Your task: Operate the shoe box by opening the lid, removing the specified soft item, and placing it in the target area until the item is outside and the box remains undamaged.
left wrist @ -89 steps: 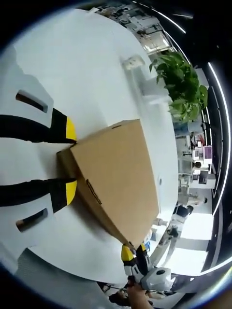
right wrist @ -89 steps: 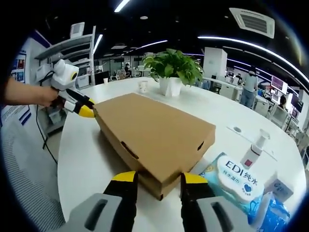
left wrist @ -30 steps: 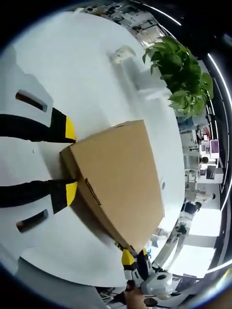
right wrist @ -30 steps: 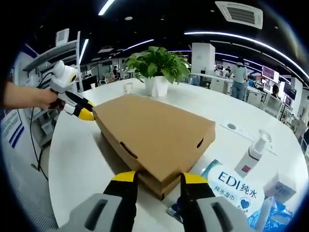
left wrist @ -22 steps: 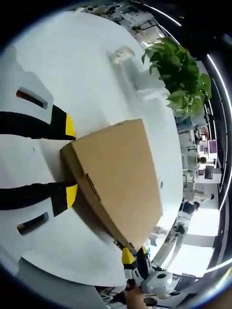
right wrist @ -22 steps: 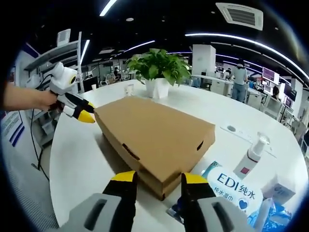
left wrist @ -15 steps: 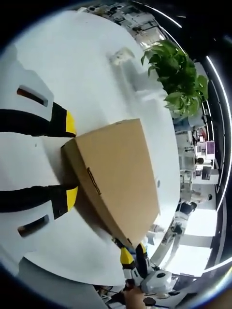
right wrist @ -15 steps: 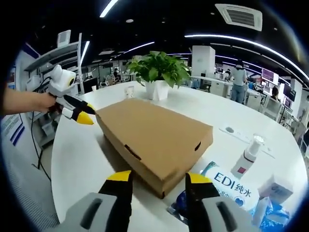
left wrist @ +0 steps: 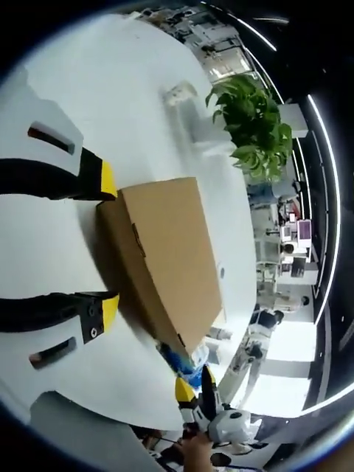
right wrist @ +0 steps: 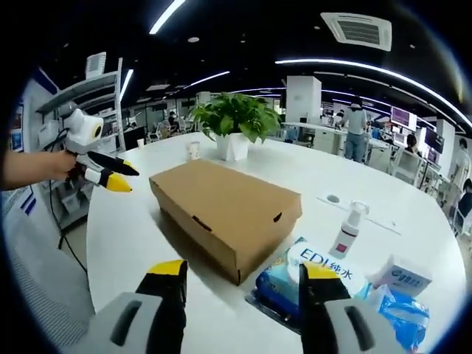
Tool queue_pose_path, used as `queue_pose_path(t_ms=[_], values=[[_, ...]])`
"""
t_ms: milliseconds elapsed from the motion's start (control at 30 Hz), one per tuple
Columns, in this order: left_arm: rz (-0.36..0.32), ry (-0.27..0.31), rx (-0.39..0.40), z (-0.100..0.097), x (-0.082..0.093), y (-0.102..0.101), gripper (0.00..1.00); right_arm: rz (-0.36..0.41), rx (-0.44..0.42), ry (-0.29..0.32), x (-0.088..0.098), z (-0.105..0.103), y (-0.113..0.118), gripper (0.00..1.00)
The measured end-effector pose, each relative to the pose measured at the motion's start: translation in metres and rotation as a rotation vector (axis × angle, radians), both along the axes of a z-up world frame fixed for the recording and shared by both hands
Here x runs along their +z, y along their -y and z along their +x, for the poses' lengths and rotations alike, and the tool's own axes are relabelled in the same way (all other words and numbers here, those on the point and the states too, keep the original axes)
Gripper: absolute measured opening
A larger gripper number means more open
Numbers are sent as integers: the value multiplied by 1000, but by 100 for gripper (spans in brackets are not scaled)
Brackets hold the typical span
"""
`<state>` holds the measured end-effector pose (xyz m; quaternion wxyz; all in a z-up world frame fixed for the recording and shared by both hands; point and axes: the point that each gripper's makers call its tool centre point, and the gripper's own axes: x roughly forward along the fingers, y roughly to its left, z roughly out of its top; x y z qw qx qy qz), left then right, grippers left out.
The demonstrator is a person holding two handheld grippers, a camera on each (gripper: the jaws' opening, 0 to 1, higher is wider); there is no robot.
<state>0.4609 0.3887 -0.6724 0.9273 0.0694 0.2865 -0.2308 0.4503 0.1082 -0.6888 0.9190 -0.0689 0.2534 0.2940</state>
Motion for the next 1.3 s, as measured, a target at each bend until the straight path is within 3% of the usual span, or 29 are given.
queue_pose_path(t_ms=[233,700,900,1033,1200,1300], values=[[-22,16,-9,-25,9,13,56,3,-30,-2,5,-23,24,70],[-88,36,-28,-83,15,35,66,-46,-97,-6,7,-90,89,83],[-112,58,-60,-104,22,44,75,-39,-113,19,13,-113,101,93],[-149,88,-103,-119,30,53,77,-67,-110,25,12,-129,104,94],[-134,90,-110,-134,26,56,89,-41,-126,36,15,-142,106,99],[-110,103,-99,-140,24,51,93,-75,-128,45,12,-151,111,99]])
